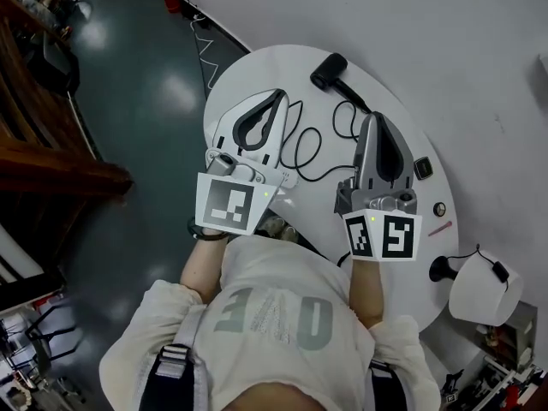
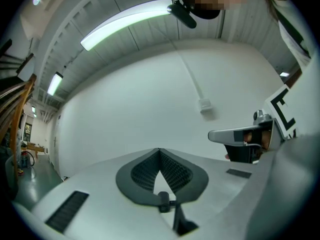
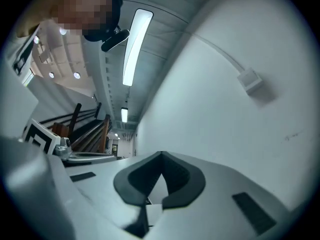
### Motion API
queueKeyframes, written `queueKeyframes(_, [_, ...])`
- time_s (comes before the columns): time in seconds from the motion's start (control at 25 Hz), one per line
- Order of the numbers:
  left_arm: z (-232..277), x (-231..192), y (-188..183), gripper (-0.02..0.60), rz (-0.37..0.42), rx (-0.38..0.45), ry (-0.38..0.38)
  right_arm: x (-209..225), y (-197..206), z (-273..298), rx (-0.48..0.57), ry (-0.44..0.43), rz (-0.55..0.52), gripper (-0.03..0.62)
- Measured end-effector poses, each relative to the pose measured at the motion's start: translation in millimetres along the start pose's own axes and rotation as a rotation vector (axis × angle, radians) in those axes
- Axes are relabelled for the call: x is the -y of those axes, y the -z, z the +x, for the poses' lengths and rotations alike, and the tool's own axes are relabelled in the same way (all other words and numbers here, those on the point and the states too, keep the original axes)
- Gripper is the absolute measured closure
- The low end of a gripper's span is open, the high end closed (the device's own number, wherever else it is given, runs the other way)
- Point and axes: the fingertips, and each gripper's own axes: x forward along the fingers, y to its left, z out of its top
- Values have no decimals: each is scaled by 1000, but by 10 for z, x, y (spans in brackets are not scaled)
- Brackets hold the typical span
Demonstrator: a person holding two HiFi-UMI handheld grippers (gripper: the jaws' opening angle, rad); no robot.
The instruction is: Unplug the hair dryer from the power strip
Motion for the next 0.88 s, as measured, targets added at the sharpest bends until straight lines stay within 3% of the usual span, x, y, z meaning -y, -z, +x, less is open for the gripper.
queueKeyframes(0.36, [-59, -4, 105, 575, 2, -34, -30, -69, 65, -7, -25, -18, -85, 591])
queueKeyframes(0.88, [-85, 8, 112, 575, -8, -39, -29, -142, 115, 16, -43, -34, -113, 591])
